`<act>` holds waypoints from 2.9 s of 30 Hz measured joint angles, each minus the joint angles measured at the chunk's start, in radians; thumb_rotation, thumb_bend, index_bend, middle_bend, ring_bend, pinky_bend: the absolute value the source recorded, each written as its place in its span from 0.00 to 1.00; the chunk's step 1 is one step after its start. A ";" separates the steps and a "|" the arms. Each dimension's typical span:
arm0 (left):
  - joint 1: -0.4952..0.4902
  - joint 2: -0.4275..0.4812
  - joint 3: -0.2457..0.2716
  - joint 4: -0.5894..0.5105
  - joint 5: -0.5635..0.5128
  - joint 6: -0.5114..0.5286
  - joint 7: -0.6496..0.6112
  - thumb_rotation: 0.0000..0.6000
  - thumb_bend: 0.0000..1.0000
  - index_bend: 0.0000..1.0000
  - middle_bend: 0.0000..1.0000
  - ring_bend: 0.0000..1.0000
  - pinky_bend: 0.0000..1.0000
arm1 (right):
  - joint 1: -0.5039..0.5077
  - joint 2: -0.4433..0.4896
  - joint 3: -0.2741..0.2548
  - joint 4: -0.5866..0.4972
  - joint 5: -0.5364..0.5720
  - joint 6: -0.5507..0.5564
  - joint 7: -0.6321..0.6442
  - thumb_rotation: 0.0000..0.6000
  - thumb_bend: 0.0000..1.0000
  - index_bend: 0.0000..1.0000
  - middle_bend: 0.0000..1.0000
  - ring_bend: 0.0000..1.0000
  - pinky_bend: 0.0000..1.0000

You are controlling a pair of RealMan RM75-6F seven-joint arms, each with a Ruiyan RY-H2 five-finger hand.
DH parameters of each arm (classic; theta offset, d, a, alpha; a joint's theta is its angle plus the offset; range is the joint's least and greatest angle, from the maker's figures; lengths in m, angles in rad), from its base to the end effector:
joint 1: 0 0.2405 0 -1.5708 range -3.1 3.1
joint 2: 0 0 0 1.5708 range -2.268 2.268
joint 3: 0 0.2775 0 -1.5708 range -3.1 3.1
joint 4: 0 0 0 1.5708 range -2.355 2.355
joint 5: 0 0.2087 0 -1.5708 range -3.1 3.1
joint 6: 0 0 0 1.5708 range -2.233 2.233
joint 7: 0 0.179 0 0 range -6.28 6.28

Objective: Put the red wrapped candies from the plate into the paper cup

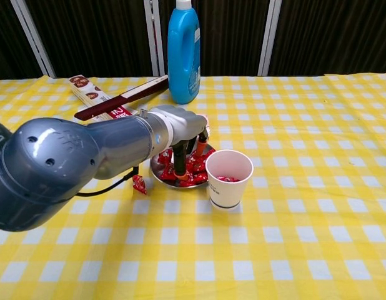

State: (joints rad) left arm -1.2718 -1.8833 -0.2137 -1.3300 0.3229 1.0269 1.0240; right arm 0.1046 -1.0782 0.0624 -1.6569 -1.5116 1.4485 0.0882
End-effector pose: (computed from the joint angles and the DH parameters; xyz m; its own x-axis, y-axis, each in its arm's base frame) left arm -0.0179 0.4050 -0.1404 0.7284 0.2992 0.6163 0.6801 -0.4246 -0.5976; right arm -0.3180 -0.2258 0.1743 0.3101 -0.0227 0.9504 -0.9502 -0.0407 0.3091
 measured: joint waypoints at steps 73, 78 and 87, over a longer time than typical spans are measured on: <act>-0.038 0.178 -0.037 -0.325 0.134 -0.024 -0.143 1.00 0.29 0.43 0.40 0.88 0.94 | -0.001 -0.006 0.002 0.001 0.001 0.004 -0.014 1.00 0.36 0.00 0.00 0.00 0.00; -0.016 0.180 -0.052 -0.322 0.199 -0.013 -0.224 1.00 0.29 0.41 0.38 0.88 0.94 | -0.001 -0.006 0.002 0.001 0.000 0.005 -0.015 1.00 0.36 0.00 0.00 0.00 0.00; 0.021 0.213 -0.050 -0.317 0.247 0.013 -0.273 1.00 0.28 0.35 0.34 0.87 0.93 | -0.001 -0.006 0.001 0.001 0.000 0.004 -0.014 1.00 0.36 0.00 0.00 0.00 0.00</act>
State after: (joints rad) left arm -1.2504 -1.6706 -0.2642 -1.6472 0.5697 1.0395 0.7506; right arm 0.1034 -1.0842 0.0635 -1.6559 -1.5118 1.4530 0.0739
